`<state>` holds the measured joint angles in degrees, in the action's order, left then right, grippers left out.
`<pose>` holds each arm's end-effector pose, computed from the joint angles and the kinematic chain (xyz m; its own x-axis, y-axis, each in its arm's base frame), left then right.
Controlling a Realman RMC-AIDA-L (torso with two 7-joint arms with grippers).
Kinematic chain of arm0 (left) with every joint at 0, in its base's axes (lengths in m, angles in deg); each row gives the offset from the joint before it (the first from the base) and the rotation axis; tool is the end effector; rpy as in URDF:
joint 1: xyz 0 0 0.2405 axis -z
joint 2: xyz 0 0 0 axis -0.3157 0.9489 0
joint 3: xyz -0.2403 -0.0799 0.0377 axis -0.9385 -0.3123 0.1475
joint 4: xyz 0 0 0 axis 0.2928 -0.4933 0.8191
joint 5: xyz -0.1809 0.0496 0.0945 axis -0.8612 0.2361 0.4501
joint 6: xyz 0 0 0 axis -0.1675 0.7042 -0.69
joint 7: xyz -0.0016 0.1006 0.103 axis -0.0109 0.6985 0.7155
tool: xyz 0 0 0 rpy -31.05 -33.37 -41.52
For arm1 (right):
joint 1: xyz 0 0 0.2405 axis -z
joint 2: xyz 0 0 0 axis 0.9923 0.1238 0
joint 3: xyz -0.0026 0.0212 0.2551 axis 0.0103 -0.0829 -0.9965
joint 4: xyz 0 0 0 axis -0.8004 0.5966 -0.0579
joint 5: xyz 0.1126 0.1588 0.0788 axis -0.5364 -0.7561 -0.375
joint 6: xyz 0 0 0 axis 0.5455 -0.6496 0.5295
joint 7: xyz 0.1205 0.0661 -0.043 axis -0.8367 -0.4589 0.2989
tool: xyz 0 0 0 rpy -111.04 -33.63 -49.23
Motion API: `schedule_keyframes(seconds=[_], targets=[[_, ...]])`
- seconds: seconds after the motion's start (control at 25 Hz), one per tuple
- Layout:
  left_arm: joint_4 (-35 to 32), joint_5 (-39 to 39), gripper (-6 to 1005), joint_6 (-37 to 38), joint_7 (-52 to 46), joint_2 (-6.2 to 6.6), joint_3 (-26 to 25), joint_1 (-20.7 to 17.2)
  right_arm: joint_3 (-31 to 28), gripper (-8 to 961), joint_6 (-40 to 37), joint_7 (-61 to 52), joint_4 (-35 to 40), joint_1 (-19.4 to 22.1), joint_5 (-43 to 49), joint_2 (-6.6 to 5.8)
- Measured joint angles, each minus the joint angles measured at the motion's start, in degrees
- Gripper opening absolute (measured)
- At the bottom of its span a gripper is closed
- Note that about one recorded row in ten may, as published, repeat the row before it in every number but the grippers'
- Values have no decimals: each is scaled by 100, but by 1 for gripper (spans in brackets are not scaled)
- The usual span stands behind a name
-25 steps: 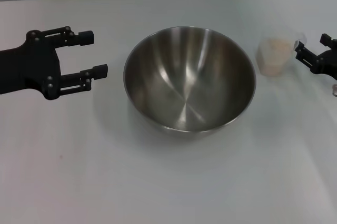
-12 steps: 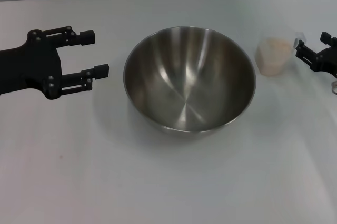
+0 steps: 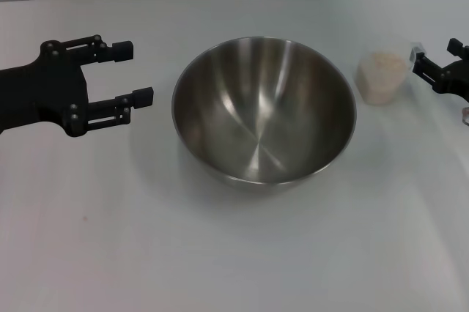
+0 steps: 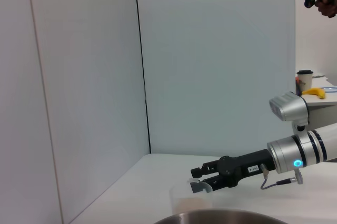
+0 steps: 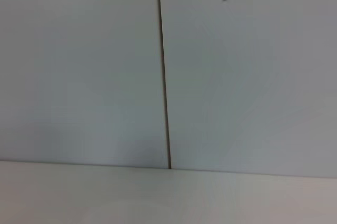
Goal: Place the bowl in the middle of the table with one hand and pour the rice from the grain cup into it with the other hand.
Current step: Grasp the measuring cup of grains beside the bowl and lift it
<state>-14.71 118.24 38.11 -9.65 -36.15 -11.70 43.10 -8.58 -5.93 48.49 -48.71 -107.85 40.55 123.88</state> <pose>-0.2386 0.3187 0.0518 0.8392 -0.0168 0.5435 0.1700 -0.9413 -0.2916 0.3697 0.3436 0.0088 0.7096 -0.2432 -0.6613 -0.7046 -0.2441 -0.6663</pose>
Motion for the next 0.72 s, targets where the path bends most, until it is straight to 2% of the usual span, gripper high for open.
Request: schedule_keyframes(seconds=[0.52,0.72], targets=[[0,-16,695,-10,1,-9,0,0,44,733,195,33,14,-86,-1,0],[0,-22,695,-35,1,-9,0,10,53,704,231,44,12,-115,0,0]])
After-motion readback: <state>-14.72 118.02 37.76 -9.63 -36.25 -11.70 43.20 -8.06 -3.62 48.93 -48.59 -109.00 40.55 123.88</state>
